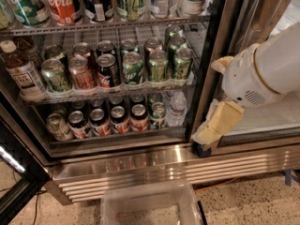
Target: Pick green can from middle shelf of fridge
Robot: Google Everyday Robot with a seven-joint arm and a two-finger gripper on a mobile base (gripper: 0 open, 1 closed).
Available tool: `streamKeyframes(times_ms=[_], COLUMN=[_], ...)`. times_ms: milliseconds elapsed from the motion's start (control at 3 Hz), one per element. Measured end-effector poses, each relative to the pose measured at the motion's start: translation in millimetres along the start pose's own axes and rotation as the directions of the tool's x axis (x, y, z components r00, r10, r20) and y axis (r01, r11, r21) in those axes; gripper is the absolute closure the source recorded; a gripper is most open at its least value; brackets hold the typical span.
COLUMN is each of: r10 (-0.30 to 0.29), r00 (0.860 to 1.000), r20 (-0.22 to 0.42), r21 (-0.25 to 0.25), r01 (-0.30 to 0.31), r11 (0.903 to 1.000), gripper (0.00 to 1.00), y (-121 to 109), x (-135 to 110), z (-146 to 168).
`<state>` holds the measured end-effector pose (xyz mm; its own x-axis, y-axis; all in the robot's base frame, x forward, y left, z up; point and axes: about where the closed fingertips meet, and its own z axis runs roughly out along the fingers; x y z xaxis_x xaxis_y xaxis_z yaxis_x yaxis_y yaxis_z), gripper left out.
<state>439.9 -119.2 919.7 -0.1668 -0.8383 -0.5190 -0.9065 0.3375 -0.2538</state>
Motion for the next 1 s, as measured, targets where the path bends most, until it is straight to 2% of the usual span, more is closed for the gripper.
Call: streamKeyframes(times_ms=[333, 667, 1000], r10=[0.090, 0.204, 0.298], r00=[0.987, 0.953, 0.920], r20=[0.136, 0.224, 0.254], r21=[-0.017, -0.015, 0.034], r01=[-0.088, -0.206, -0.316], r11=[0.9959, 0.9785, 0.9481], gripper=[0.00, 0.00, 0.00], y=[20.8, 26.3, 23.1], x=[-21.3, -36.4, -45.5], z=[8.3, 17.4, 33.5])
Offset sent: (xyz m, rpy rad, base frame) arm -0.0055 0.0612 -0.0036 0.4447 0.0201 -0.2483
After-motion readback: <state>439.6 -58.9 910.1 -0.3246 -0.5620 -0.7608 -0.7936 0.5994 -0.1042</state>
